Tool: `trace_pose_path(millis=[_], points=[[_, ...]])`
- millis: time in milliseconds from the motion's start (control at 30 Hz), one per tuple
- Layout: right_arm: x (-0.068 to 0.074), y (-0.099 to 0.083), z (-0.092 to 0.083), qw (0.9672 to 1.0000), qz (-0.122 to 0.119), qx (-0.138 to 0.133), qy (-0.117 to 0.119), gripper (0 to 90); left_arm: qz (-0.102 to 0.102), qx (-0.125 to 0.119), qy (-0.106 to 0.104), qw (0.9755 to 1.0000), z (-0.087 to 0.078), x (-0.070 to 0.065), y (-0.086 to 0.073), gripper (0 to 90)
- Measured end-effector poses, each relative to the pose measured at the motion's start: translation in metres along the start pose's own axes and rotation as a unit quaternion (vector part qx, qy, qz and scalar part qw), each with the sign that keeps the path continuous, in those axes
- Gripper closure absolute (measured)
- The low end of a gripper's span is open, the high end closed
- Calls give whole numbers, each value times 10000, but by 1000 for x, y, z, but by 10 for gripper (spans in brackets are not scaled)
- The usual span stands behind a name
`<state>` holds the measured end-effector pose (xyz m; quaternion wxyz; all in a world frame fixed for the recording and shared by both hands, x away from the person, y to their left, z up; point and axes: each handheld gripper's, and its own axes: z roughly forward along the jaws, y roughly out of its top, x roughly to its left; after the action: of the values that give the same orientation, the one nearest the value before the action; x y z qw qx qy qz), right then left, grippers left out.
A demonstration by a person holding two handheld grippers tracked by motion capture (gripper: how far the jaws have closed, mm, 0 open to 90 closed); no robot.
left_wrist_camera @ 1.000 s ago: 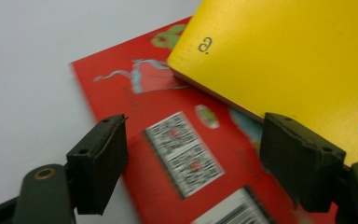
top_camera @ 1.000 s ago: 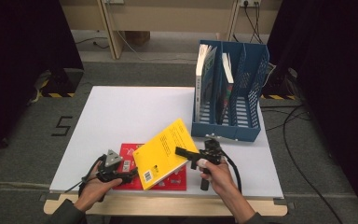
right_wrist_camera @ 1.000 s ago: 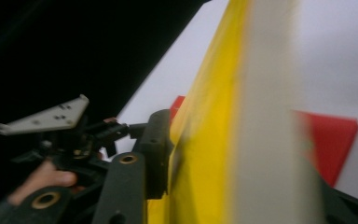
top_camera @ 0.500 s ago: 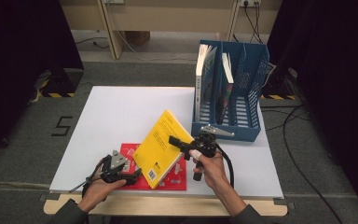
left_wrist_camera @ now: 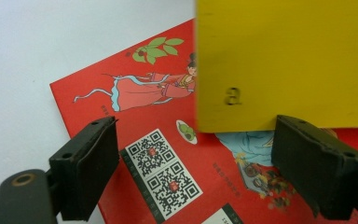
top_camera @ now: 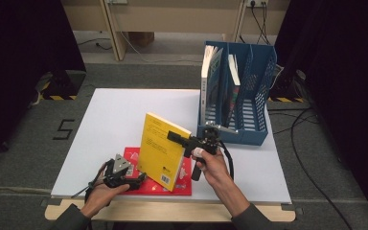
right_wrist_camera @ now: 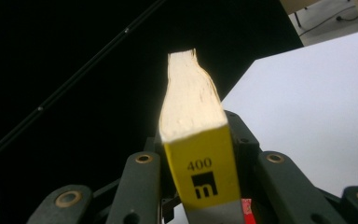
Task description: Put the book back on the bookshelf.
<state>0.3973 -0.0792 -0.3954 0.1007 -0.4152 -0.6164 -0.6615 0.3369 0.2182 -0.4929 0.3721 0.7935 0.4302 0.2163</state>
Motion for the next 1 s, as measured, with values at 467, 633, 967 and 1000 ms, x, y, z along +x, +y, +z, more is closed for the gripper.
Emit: trace_pose_path(millis=[467, 633, 967, 1000], points=[[-3, 45, -34, 9981, 59, -577, -190, 707, -340, -221, 115, 9991, -6, 17, 1, 146], [9, 66, -66, 9951, -84, -966, -210, 707, -593, -301, 350, 9972, -11, 41, -1, 146], [18, 87, -131, 9853, -92, -1592, -622, 709, -745, -86, 970, 9925, -7, 79, -13, 146], [18, 87, -139, 9828, -138, -1698, -716, 710, -693, 23, 1021, 9924, -4, 80, -15, 146]])
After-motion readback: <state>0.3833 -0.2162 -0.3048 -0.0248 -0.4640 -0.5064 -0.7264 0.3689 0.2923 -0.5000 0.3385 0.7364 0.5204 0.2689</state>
